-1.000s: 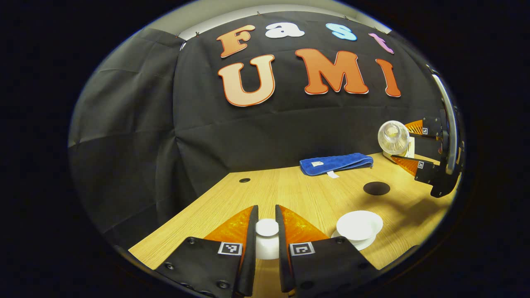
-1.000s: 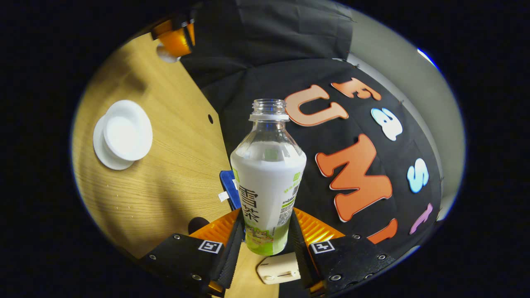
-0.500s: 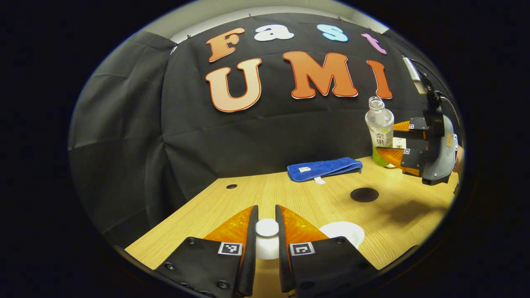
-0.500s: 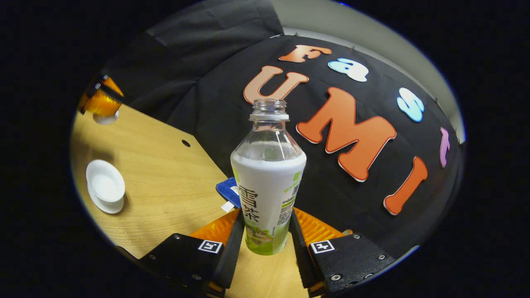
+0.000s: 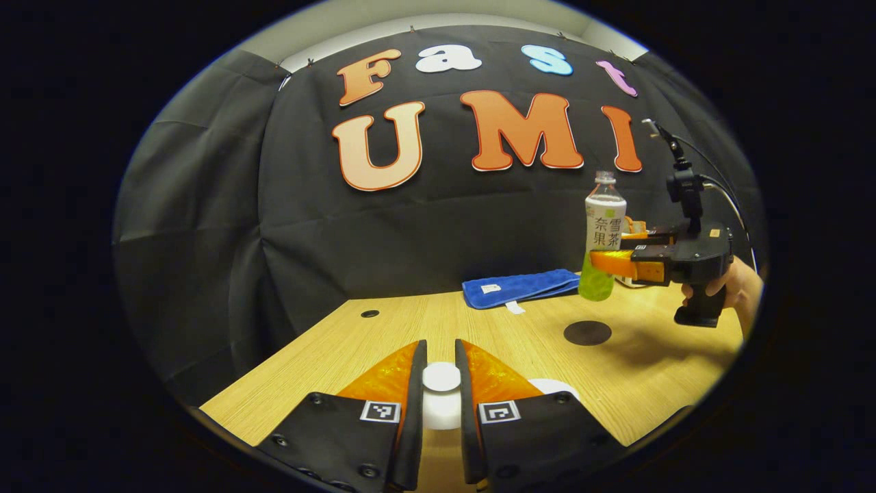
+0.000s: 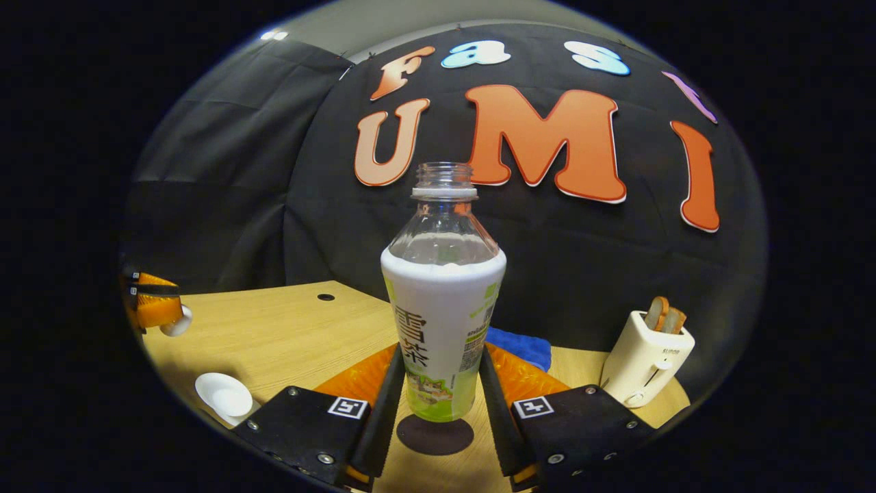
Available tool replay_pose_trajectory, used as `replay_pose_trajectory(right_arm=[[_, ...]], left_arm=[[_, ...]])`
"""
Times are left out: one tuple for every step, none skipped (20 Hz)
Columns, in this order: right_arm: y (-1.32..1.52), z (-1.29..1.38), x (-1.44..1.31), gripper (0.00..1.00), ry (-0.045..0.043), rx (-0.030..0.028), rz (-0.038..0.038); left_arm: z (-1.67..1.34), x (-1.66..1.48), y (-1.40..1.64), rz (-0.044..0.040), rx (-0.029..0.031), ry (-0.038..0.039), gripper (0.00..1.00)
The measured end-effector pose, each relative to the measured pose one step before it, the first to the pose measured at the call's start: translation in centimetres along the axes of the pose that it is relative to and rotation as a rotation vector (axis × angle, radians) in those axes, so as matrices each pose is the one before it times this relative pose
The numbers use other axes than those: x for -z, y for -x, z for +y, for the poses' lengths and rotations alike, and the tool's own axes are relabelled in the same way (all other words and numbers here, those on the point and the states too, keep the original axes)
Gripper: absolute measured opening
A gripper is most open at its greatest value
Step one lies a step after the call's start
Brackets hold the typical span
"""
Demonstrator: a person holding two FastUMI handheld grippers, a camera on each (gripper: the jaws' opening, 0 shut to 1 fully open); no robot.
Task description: Open the teacup lid with one hand, grasp the water bottle and pour water into the teacup with the other hand; after pouring, place the water bottle on the coaster and then close the teacup lid.
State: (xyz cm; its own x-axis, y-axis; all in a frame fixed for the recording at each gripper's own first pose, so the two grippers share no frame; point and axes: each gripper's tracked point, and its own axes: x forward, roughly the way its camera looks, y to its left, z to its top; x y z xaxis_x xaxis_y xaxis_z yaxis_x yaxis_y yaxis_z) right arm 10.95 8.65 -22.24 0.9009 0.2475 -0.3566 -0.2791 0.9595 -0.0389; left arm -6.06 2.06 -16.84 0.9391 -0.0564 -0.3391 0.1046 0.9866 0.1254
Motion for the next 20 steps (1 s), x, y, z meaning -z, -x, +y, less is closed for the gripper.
replay_pose_trajectory(right_arm=[[-0.457, 0.048, 0.520, 0.63, -0.02217, 0.00672, 0.02807], [-0.443, 0.015, 0.839, 0.63, -0.01463, -0.00008, 0.02379], [-0.469, -0.173, 1.015, 0.63, -0.00990, -0.00164, 0.02171], [-0.455, -0.083, 0.966, 0.63, -0.00263, -0.00151, 0.02385], [-0.203, -0.006, 0.812, 0.63, 0.00044, 0.00586, 0.02273], [-0.250, -0.126, 0.756, 0.63, -0.00051, 0.00658, 0.01895], [-0.194, -0.152, 0.712, 0.63, -0.00131, 0.00425, 0.01804], [-0.316, -0.125, 0.706, 0.63, -0.00044, 0.00369, 0.01829], [-0.217, -0.087, 0.713, 0.63, -0.00054, 0.00675, 0.01950], [-0.250, 0.032, 0.535, 0.63, 0.00102, -0.00029, 0.01405], [-0.185, 0.115, 0.452, 0.63, -0.00224, 0.00069, 0.01002], [-0.130, 0.027, -0.206, 0.60, -0.01225, -0.00003, -0.01355], [-0.041, -0.177, 0.095, 0.63, -0.01194, 0.00228, 0.00651], [-0.036, -0.090, -0.059, 0.60, -0.01370, -0.00231, 0.00126], [-0.055, -0.015, 0.028, 0.63, -0.01085, -0.00391, 0.00187], [-0.039, -0.069, -0.018, 0.63, -0.00825, -0.00391, -0.00037], [0.105, -0.063, 0.207, 0.66, -0.01344, -0.00154, 0.00714], [-0.011, -0.034, 0.124, 0.67, -0.01478, -0.00493, 0.00707], [0.157, -0.089, -0.058, 0.71, -0.00845, 0.00105, 0.00303], [0.095, -0.243, -0.058, 0.77, -0.00211, 0.00434, -0.00154]], left_arm=[[-0.254, -0.134, 0.013, -0.00533, 0.00396, 0.00124, 0.28], [-0.163, -0.162, -0.008, -0.00413, 0.00327, -0.00039, 0.28], [-0.213, 0.003, -0.086, -0.00286, 0.00382, 0.00024, 0.27], [-0.205, 0.071, -0.016, 0.00119, 0.00333, 0.00192, 0.28], [-0.066, 0.185, -0.004, 0.00350, 0.00300, 0.00043, 0.28], [0.012, 0.067, -0.036, 0.00382, -0.00120, 0.00022, 0.28], [-0.082, 0.138, -0.061, 0.00360, 0.00150, 0.00030, 0.28], [-0.004, -0.080, -0.099, -0.00194, -0.00198, 0.00149, 0.28], [-0.041, -0.071, -0.049, -0.00032, 0.00156, 0.00002, 0.28], [-0.015, 0.059, 0.033, -0.00055, -0.00152, -0.00259, 0.28], [0.023, 0.184, -0.018, 0.00370, 0.00138, -0.00048, 0.27], [-0.031, 0.194, -0.046, 0.00574, -0.00083, 0.00006, 0.28], [0.004, 0.216, -0.152, 0.00615, 0.00091, 0.00022, 0.27], [-0.075, 0.116, -0.172, 0.00433, -0.00069, 0.00051, 0.27], [-0.043, -0.041, 0.048, -0.00061, 0.00169, 0.00193, 0.28], [-0.082, -0.173, -0.115, -0.00049, 0.00315, -0.00044, 0.28], [-0.276, -0.031, -0.112, -0.00254, 0.00367, 0.00047, 0.27], [-0.296, -0.193, -0.088, -0.00274, 0.00623, 0.00212, 0.28], [-0.250, -0.147, -0.140, -0.00412, 0.00502, 0.00231, 0.27], [-0.370, -0.190, -0.045, -0.00296, 0.00932, 0.00293, 0.28]])
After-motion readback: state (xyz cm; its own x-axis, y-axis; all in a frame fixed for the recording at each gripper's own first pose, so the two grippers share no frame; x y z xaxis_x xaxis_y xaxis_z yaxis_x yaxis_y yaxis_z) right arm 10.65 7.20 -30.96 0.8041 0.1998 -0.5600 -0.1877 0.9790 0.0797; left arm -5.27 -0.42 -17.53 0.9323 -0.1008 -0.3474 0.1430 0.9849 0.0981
